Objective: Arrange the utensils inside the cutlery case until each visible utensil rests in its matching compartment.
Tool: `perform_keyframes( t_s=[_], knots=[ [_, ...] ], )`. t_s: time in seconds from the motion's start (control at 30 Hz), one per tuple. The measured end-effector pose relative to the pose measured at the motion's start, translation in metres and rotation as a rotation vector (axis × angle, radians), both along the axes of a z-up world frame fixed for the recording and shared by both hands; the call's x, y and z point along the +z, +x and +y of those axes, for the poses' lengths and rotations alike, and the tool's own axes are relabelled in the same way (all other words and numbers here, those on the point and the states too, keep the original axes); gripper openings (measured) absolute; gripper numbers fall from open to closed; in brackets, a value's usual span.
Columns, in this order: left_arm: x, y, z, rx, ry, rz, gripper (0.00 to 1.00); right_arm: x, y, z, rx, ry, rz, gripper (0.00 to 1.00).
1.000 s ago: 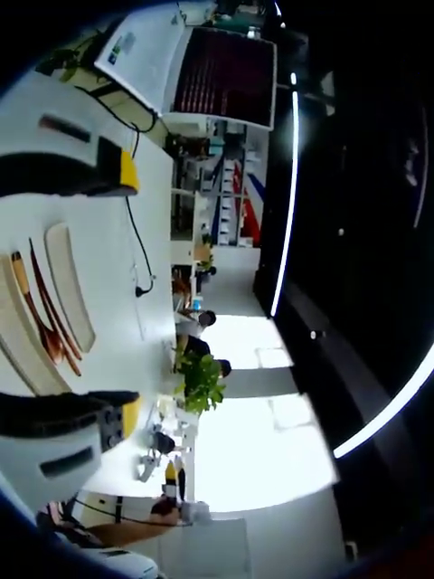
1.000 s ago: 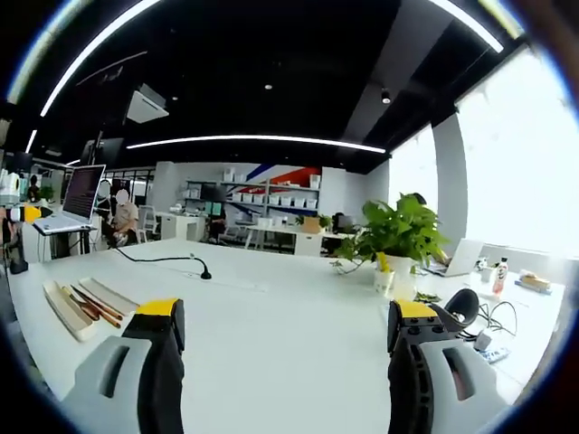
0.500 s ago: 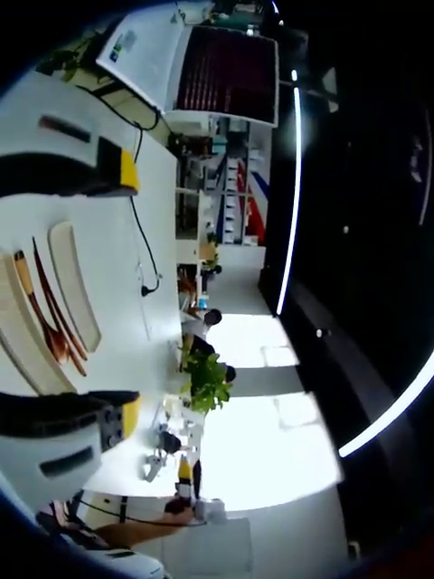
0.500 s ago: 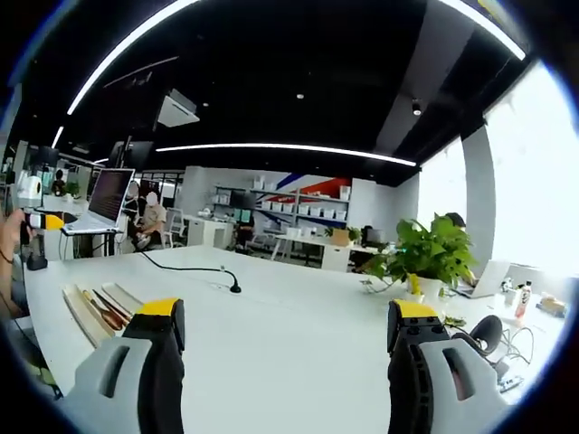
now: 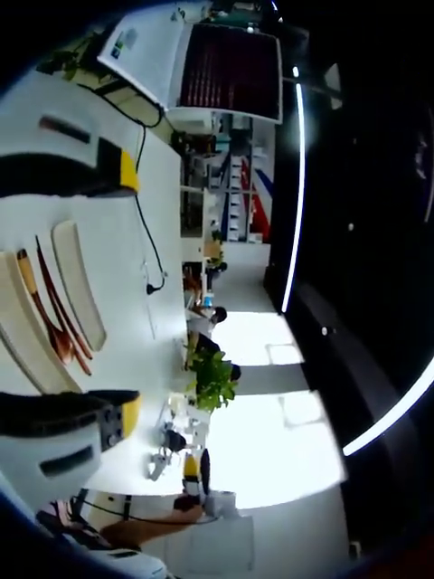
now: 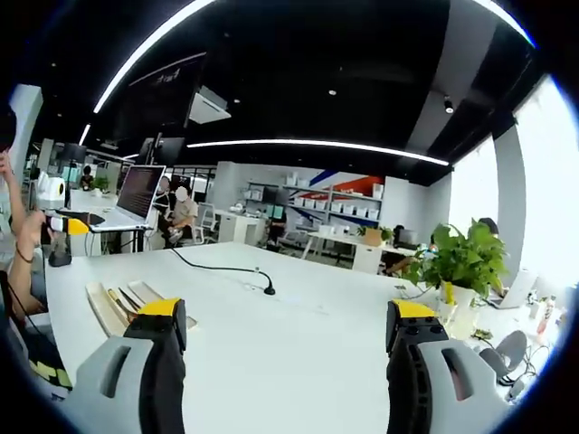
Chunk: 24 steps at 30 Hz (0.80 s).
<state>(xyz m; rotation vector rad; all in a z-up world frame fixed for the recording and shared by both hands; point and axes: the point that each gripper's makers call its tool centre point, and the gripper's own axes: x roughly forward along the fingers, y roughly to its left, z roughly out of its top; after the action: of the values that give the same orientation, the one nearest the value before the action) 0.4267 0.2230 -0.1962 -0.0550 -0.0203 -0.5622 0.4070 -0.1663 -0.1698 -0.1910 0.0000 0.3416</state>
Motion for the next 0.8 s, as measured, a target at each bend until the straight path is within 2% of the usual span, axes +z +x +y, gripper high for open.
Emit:
perform_keyframes(
  t_s=[0.4,0.53,0.8],
  knots=[
    [-0.011,0.006,0.002,-0.002,0.021,0.037,0.91,-0.006,0.014,0.048,0.119,-0.082,0.037,0.94],
    [-0.018,0.008,0.0,-0.015,0.042,0.058,0.86,-0.007,0.017,0.065,0.157,-0.098,0.055,0.94],
    [-0.029,0.013,-0.001,-0.021,0.068,0.095,0.86,-0.012,0.024,0.105,0.253,-0.153,0.073,0.92]
  ],
)
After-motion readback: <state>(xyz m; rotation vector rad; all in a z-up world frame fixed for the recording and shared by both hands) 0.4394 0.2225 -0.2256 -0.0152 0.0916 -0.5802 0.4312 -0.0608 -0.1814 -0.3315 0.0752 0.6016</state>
